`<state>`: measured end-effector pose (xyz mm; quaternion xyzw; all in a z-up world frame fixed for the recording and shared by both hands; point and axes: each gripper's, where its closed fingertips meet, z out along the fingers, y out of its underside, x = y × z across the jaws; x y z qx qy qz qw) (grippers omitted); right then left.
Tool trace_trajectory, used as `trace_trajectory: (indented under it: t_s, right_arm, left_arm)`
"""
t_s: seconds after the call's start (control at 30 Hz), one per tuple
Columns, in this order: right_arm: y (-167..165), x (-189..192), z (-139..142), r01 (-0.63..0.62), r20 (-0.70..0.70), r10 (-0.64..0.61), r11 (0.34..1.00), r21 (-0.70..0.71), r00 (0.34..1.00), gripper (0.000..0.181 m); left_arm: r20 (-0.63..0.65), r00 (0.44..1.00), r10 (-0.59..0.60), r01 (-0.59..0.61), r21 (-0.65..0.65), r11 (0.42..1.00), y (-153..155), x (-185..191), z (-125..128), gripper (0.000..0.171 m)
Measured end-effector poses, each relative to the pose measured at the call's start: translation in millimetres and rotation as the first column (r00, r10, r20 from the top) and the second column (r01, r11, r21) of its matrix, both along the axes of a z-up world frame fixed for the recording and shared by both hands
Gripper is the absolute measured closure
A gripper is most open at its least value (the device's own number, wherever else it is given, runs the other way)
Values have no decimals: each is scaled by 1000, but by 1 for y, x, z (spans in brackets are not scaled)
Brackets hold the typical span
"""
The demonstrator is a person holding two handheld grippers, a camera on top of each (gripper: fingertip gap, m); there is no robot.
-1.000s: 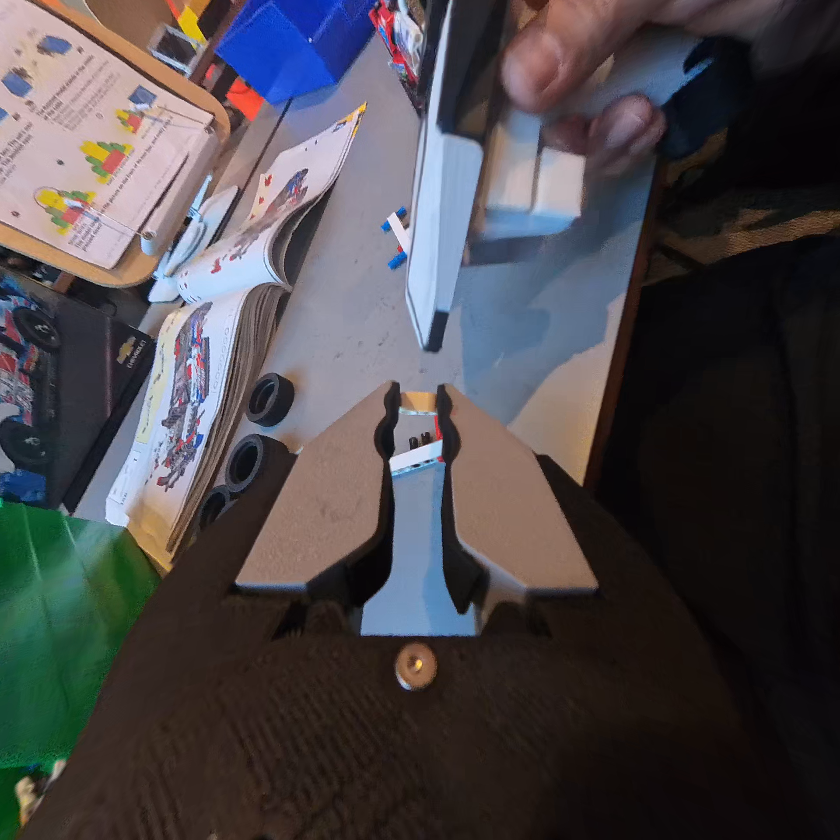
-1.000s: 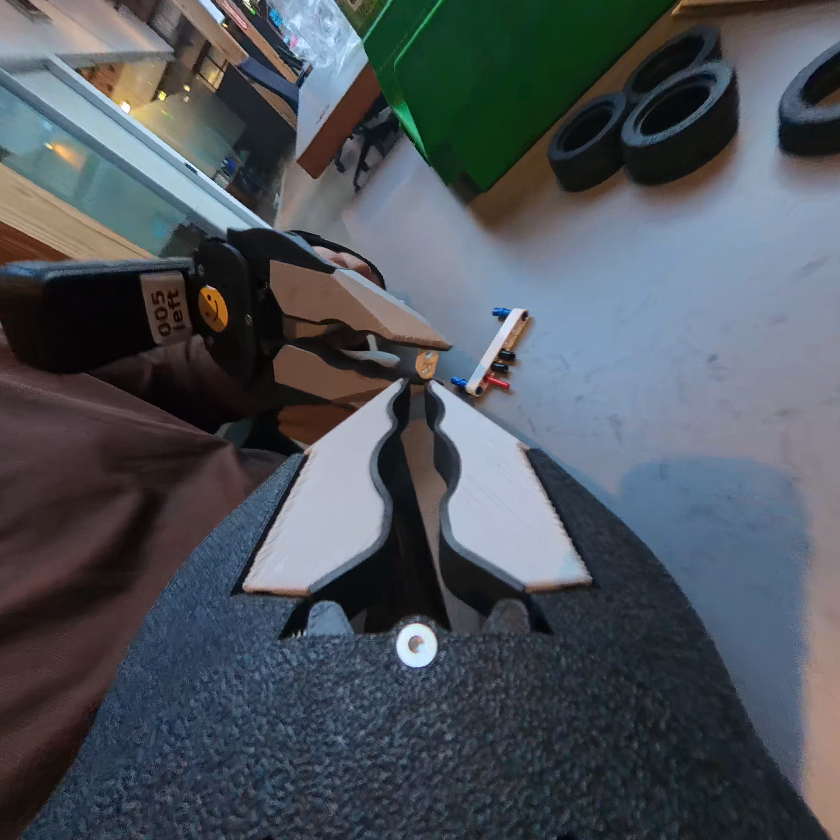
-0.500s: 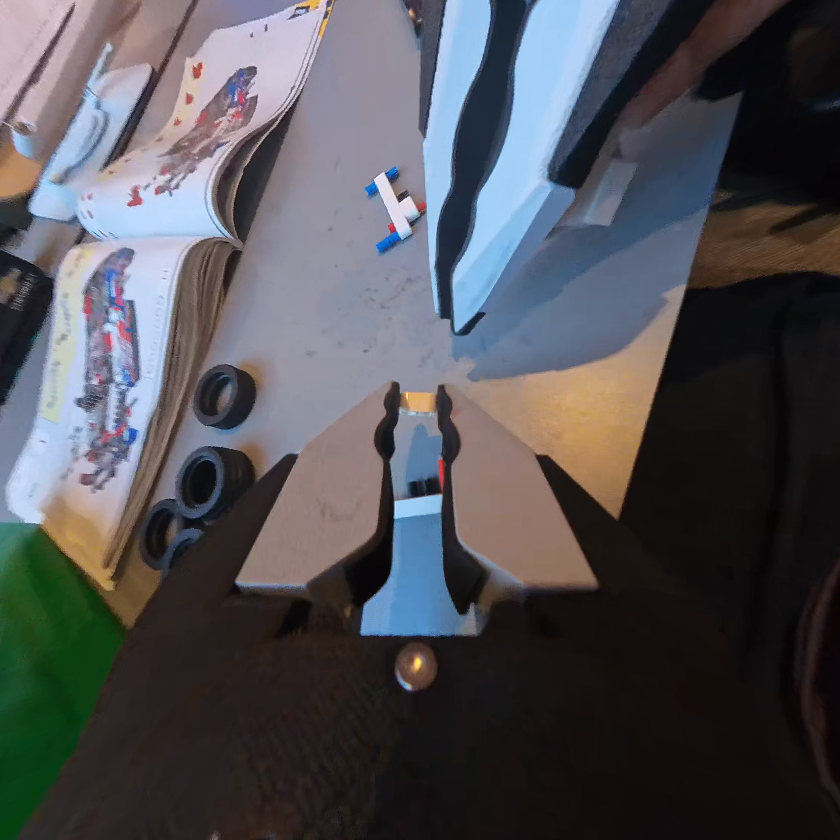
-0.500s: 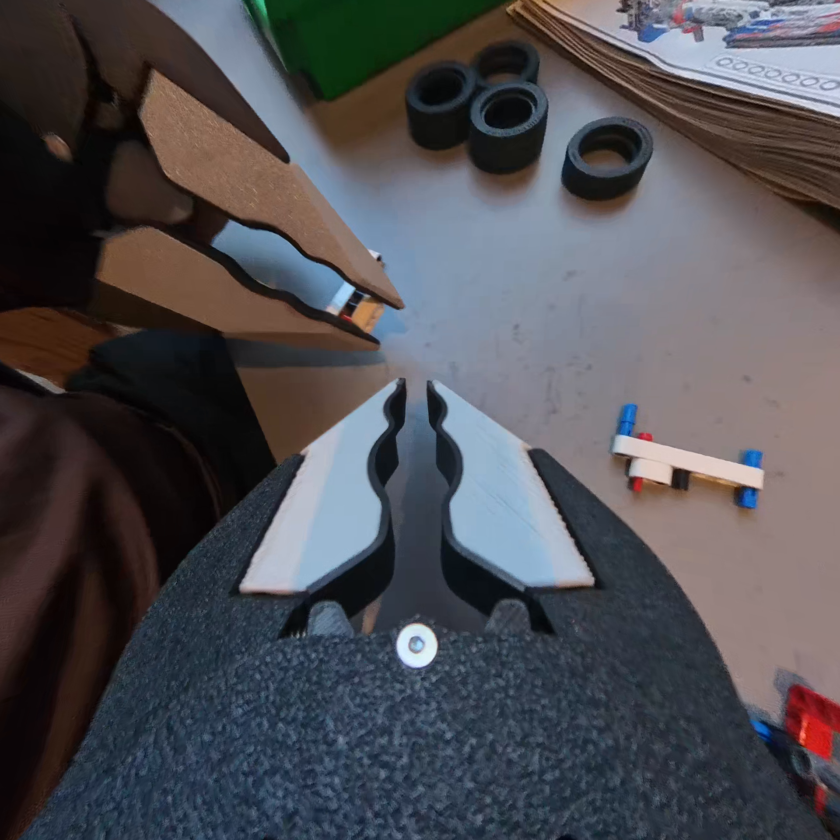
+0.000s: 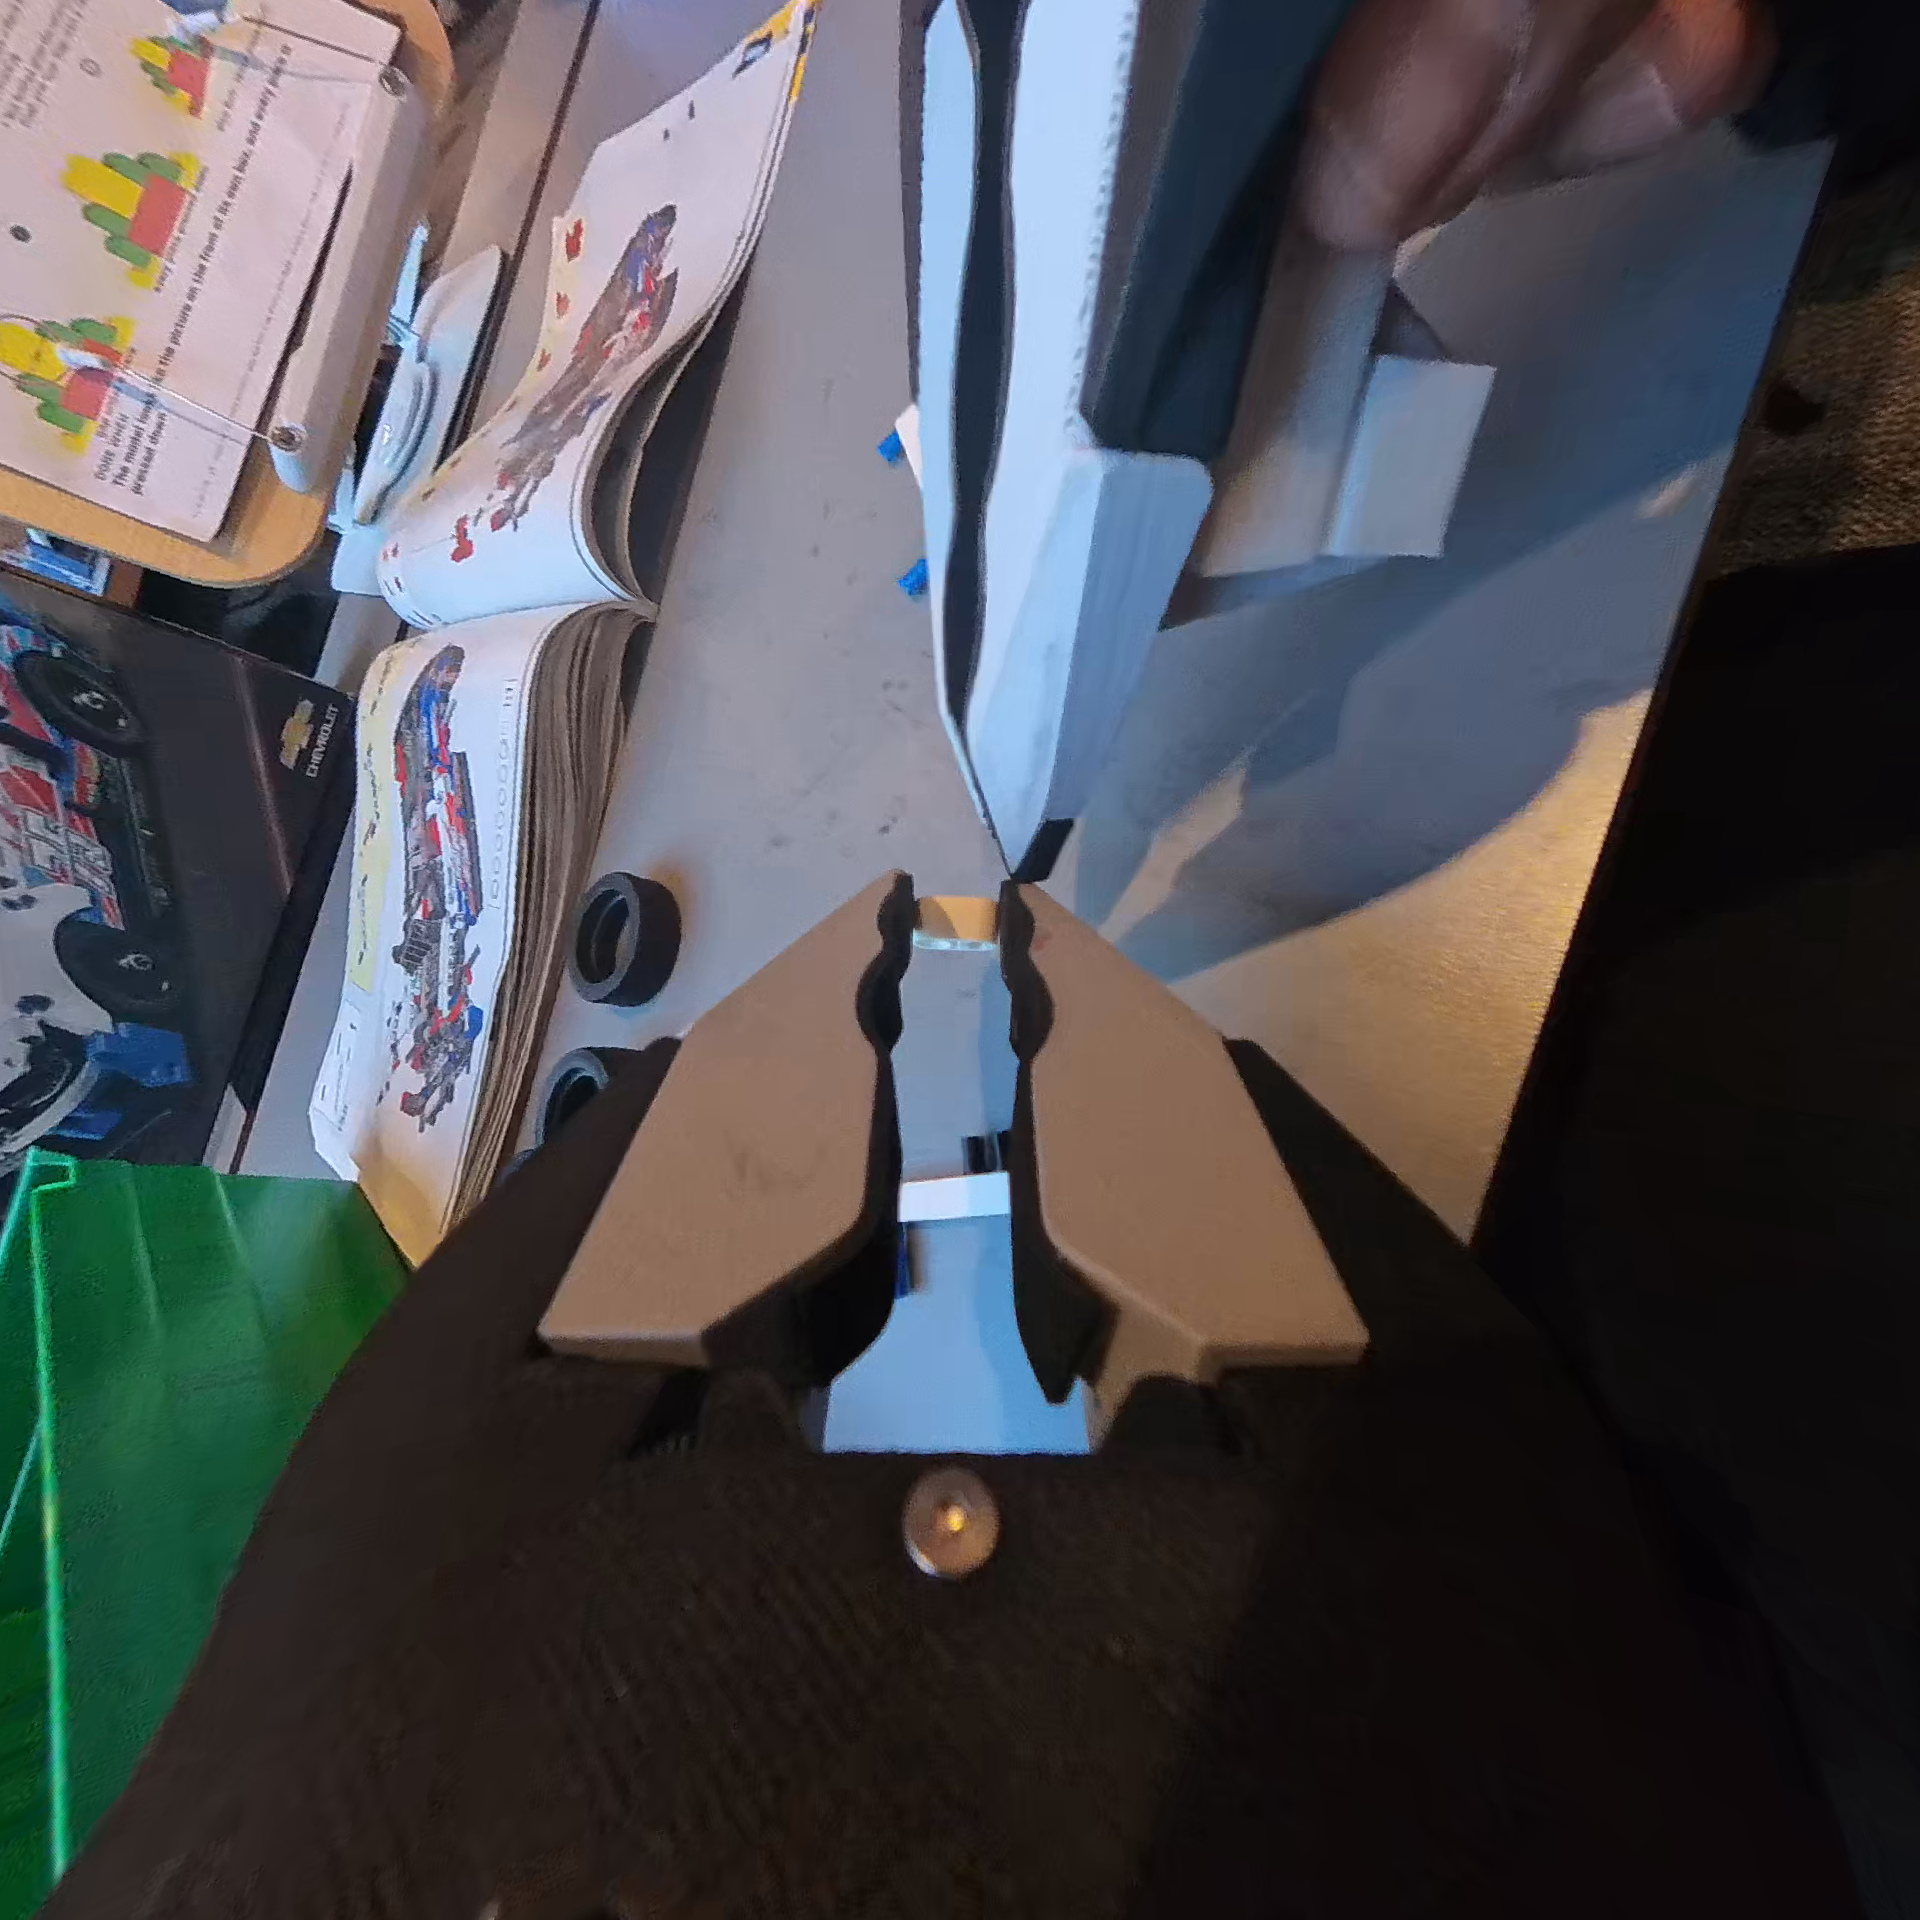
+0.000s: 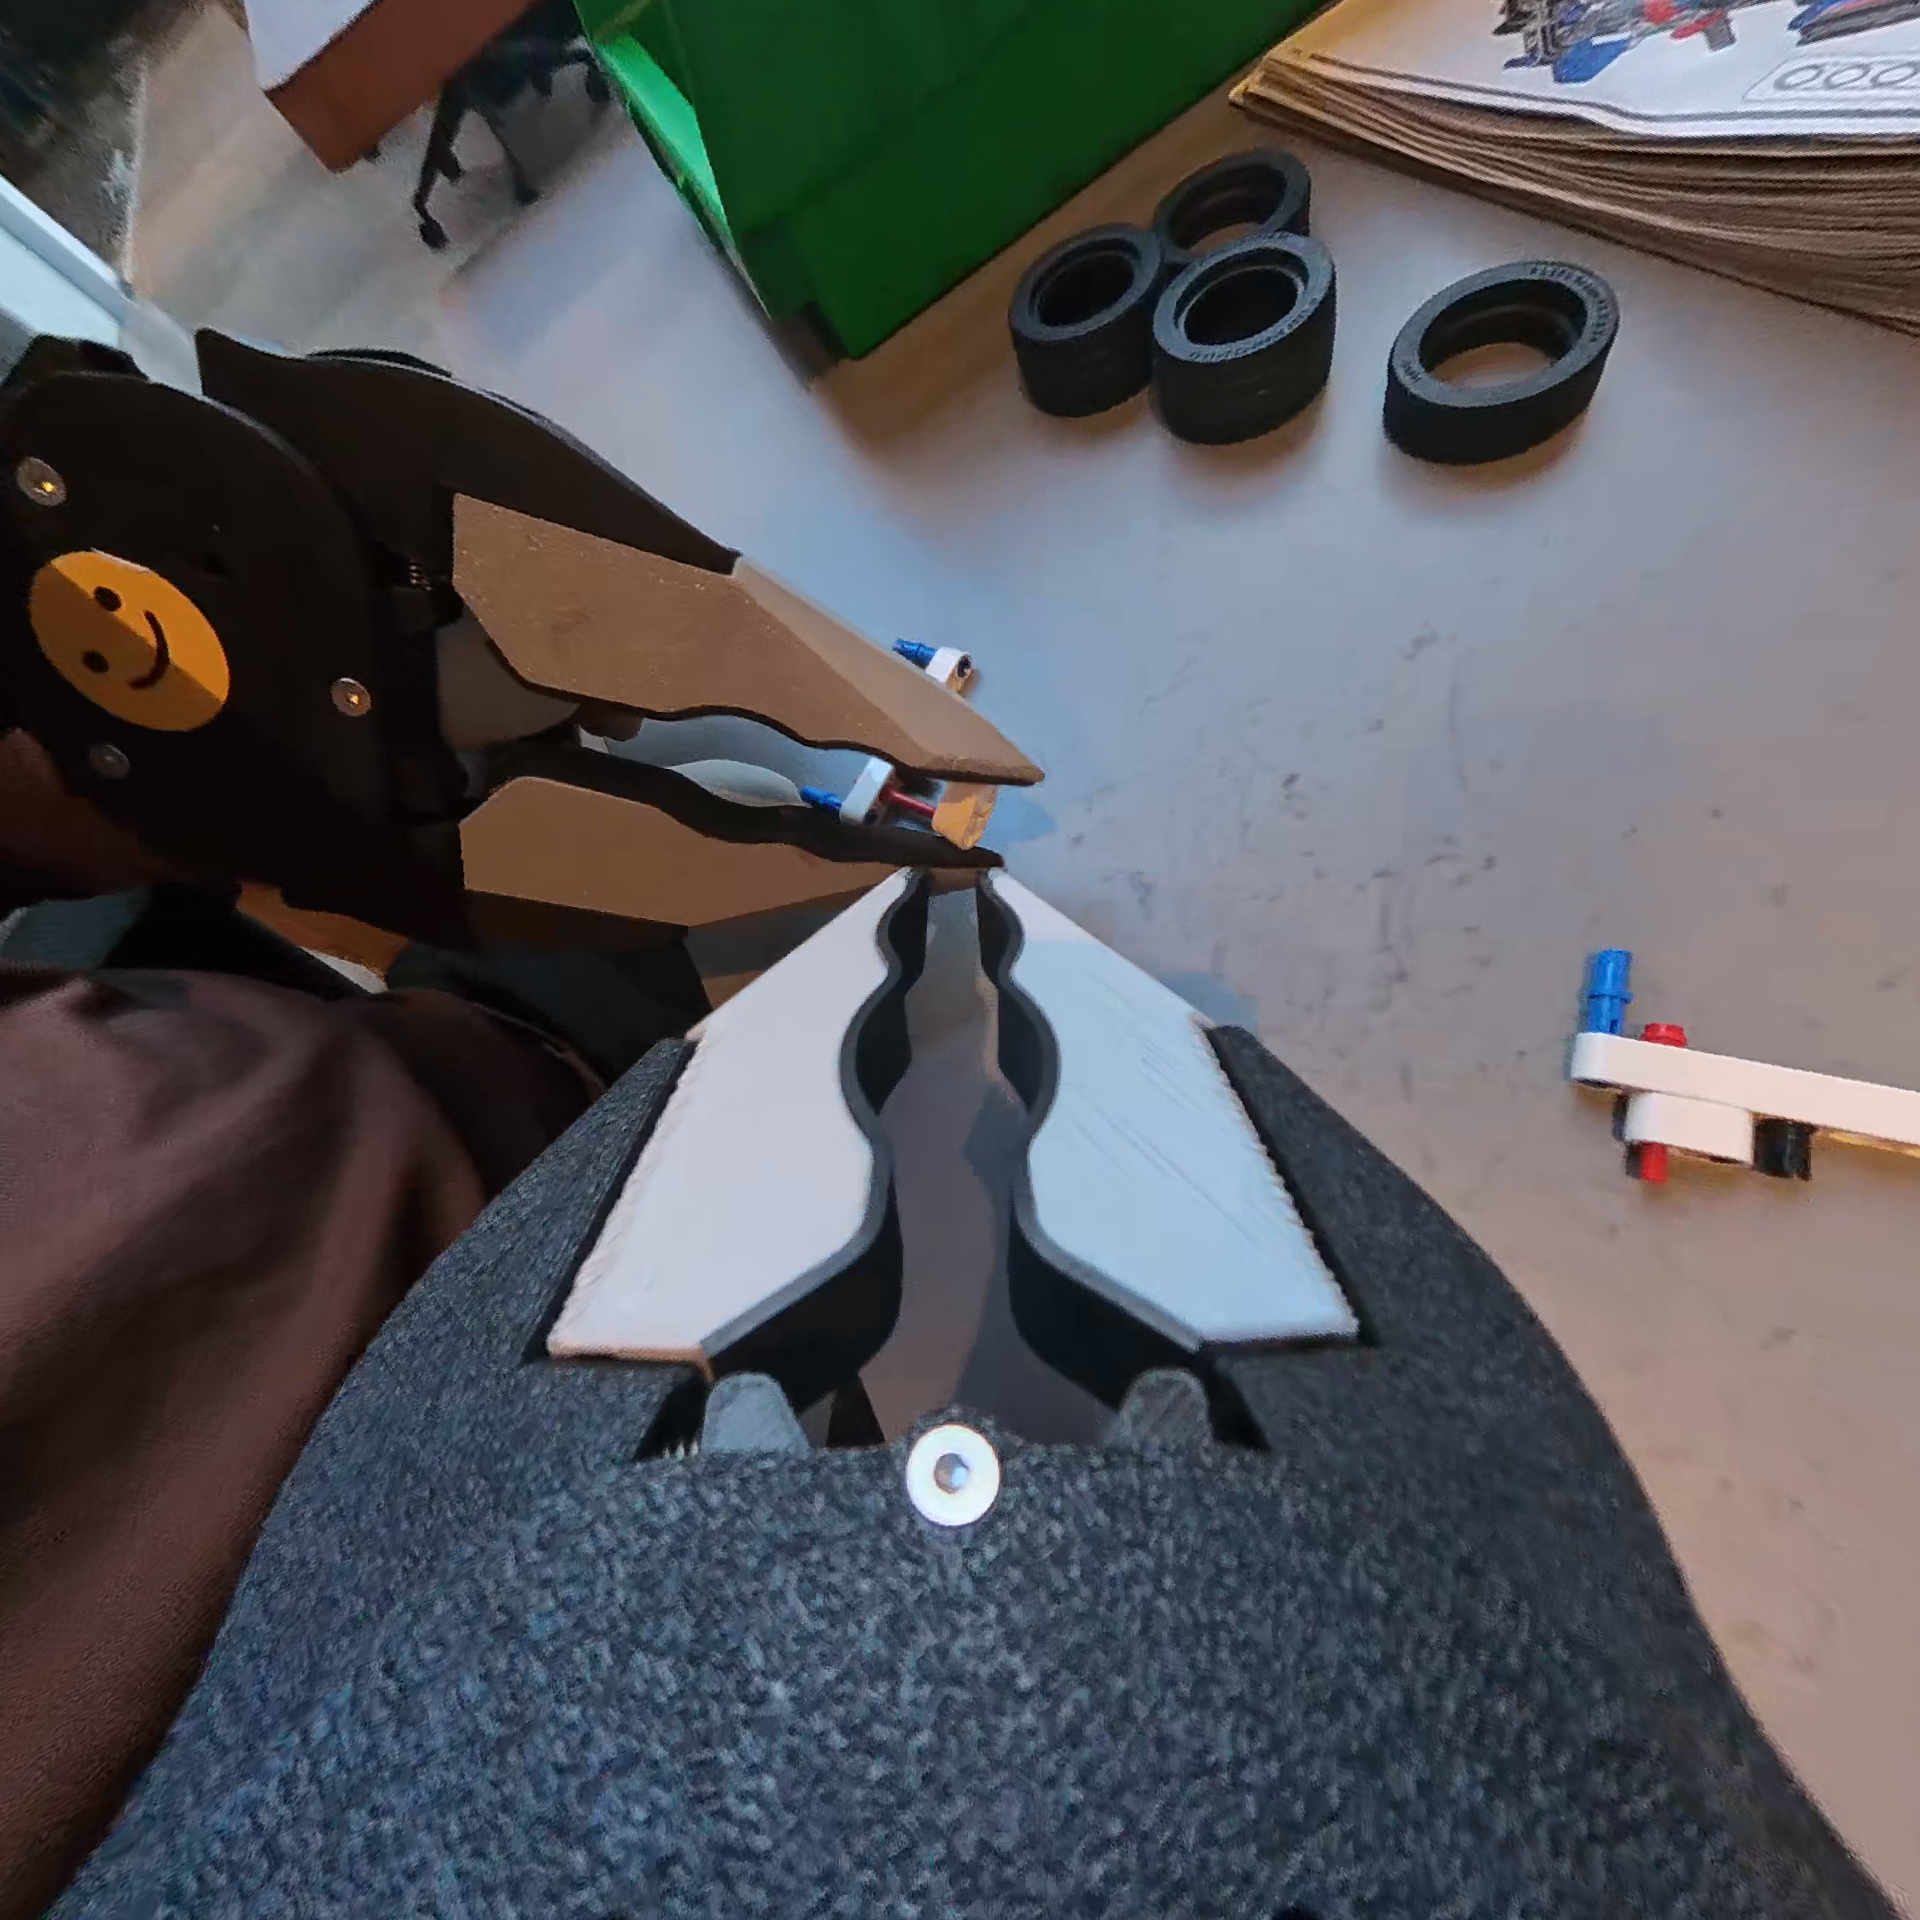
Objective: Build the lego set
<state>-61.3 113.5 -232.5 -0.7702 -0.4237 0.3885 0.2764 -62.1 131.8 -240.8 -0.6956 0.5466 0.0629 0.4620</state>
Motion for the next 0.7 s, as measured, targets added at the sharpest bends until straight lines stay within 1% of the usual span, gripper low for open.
trace_trajectory:
  t_s: [0.13,0.2,0.27,0.43,0.53,0.6,0.7]
  right_arm:
    - [3,-1,4,25,-19,-25,1000,6,1000,172]
    - [7,0,10,42,-39,-41,999,34,998,172]
    - [6,0,15,38,-56,-36,999,26,998,172]
    - [1,-7,5,28,-30,-28,1000,3,999,172]
    - [6,-6,1,53,8,-53,998,28,999,178]
    - [6,-7,-2,61,9,-61,998,12,998,180]
    - [6,-6,-2,64,-7,-64,998,-4,998,181]
  left_arm:
    - [-19,999,27,-26,49,998,4,-2,5,158]
    - [-22,999,30,-29,43,999,3,0,3,158]
    - [-18,999,34,-33,45,998,2,2,2,158]
    - [-31,998,49,-47,59,997,1,9,1,158]
    - [-40,996,78,-76,62,995,3,9,-1,158]
    - [-26,996,87,-86,40,995,2,9,-3,158]
    - [-23,995,99,-97,59,993,2,10,0,158]
